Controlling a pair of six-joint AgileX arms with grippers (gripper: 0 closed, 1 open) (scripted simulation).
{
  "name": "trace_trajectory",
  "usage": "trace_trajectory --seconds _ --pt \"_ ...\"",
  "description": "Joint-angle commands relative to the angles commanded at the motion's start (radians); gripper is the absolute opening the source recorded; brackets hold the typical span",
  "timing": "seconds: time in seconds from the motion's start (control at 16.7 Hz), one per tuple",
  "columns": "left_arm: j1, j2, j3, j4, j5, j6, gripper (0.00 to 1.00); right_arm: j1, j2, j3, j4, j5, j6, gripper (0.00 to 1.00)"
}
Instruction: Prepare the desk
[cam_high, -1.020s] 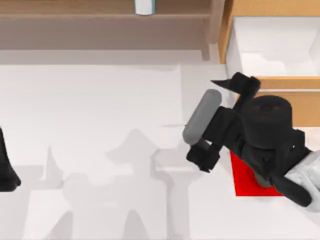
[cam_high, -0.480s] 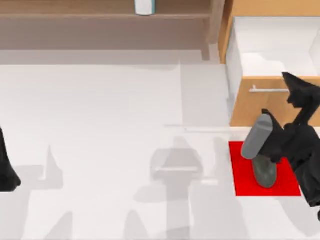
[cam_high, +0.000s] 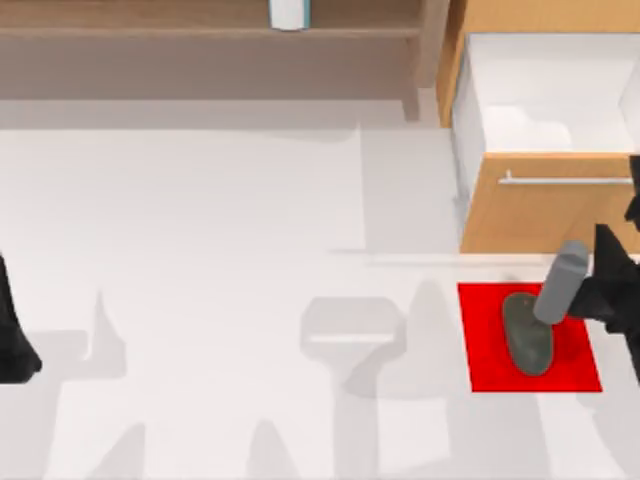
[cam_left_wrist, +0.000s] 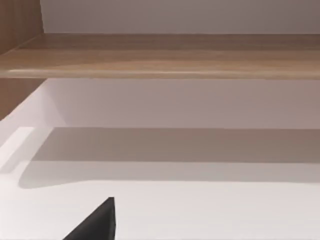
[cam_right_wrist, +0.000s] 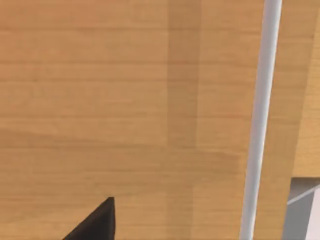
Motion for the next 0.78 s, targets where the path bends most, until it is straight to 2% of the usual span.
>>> trace_trajectory --seconds 0.78 --pt "0.000 0.000 0.000 0.000 0.000 0.000 1.00 -0.038 0.016 0.094 -0.077 -0.038 0.000 1.00"
